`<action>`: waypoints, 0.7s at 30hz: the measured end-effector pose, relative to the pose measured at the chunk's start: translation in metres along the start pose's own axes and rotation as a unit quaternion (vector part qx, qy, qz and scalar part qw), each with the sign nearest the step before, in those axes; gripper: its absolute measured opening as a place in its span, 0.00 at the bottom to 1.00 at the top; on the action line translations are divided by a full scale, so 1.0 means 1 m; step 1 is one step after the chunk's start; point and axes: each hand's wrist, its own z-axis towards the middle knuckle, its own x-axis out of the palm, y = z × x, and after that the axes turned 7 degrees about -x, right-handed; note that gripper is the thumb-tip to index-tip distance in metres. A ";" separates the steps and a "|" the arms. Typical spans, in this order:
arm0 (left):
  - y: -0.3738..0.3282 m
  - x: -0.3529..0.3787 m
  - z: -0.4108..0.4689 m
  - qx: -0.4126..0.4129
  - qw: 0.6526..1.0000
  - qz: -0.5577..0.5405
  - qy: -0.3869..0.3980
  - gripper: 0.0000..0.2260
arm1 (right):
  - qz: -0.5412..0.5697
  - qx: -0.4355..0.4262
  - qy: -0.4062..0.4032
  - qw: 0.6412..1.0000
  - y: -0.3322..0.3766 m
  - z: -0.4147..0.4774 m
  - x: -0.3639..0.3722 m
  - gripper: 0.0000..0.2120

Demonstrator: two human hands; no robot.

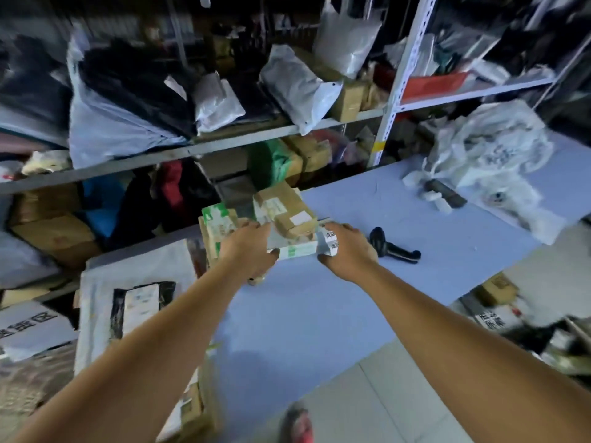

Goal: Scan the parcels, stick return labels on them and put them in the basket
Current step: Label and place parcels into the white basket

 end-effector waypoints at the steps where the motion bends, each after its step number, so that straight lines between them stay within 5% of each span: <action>1: -0.007 0.007 0.014 -0.001 1.000 -0.006 0.008 0.23 | 0.013 0.011 0.002 1.000 -0.014 0.009 0.000 0.27; 12: -0.031 0.021 0.150 -0.111 0.992 0.012 0.065 0.21 | 0.050 -0.053 0.083 0.994 -0.100 0.142 0.017 0.28; 16: -0.038 0.033 0.203 -0.173 0.981 -0.007 0.082 0.21 | 0.064 -0.092 0.123 0.986 -0.112 0.192 0.038 0.20; 21: -0.045 0.046 0.259 -0.250 0.965 -0.007 0.082 0.29 | 0.091 -0.124 0.133 0.979 -0.124 0.232 0.061 0.17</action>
